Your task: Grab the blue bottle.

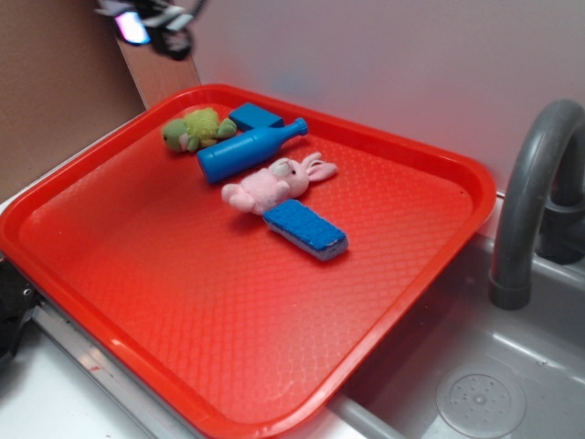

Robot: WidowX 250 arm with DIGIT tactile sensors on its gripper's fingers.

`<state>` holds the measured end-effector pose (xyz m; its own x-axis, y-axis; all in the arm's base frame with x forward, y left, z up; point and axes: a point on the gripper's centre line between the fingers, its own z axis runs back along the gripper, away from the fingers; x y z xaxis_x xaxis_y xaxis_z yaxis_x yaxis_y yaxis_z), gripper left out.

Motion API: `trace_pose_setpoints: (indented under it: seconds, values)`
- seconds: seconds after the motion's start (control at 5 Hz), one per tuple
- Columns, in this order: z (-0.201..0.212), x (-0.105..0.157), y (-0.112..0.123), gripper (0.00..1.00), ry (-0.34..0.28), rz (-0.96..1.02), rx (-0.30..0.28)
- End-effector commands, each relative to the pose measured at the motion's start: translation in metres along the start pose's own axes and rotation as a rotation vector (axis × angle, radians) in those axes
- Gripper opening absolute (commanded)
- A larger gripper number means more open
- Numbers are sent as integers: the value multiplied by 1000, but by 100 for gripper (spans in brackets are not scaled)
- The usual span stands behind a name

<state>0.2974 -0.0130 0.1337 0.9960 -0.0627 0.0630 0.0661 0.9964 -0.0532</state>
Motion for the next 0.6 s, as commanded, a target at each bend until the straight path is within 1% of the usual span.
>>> trace_pose_setpoints:
  seconds: [0.0, 0.2, 0.4]
  values:
    - [-61, 20, -26, 100, 41, -216, 16]
    - [-67, 1, -43, 100, 19, -318, 0]
    - [-67, -6, -50, 100, 49, -295, 39]
